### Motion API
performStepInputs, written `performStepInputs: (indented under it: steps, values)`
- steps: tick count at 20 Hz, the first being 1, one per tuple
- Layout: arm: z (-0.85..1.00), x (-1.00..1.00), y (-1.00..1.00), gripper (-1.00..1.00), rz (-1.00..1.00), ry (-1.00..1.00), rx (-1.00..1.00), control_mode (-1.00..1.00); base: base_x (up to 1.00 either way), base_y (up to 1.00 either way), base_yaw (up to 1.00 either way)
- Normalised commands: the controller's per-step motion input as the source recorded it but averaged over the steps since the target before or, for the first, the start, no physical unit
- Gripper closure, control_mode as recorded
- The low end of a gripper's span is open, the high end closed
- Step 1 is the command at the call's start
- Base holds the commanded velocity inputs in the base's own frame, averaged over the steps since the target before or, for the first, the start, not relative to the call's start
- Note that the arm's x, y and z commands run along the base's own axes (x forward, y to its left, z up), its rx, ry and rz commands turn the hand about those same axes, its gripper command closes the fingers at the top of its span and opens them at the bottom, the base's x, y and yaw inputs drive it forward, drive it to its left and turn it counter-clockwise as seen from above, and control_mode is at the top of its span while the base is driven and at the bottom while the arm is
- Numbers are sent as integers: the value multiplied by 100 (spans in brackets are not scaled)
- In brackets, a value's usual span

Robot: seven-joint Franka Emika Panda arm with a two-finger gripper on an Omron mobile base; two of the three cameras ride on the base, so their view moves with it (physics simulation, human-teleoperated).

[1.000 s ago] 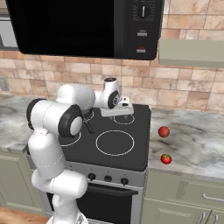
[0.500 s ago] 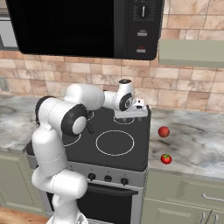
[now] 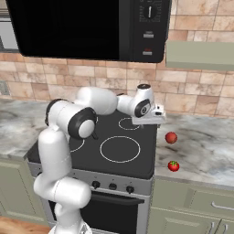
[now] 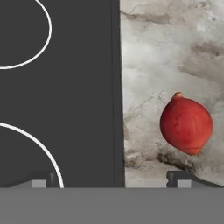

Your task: Place the pan on the rear left burner on the stove. Then place the tomato and the onion in the pan and turn on the rear left burner.

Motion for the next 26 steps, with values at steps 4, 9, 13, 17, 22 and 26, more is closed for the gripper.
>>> performStepInputs:
  steps: [4, 9, 13, 17, 22, 26]
  values:
    - [0, 0, -53, -100, -3, 0, 0, -100, 0, 0, 0]
    - [0, 0, -42, -100, -2, -1, 0, -100, 0, 0, 0]
    - [0, 0, -39, -100, -1, -1, 0, -100, 0, 0, 0]
    - [0, 0, -30, -100, 0, 0, 0, -100, 0, 0, 0]
    - [-7, 1, -22, -100, 0, 0, 0, -100, 0, 0, 0]
    - [-18, 2, -13, -100, 0, 0, 0, -100, 0, 0, 0]
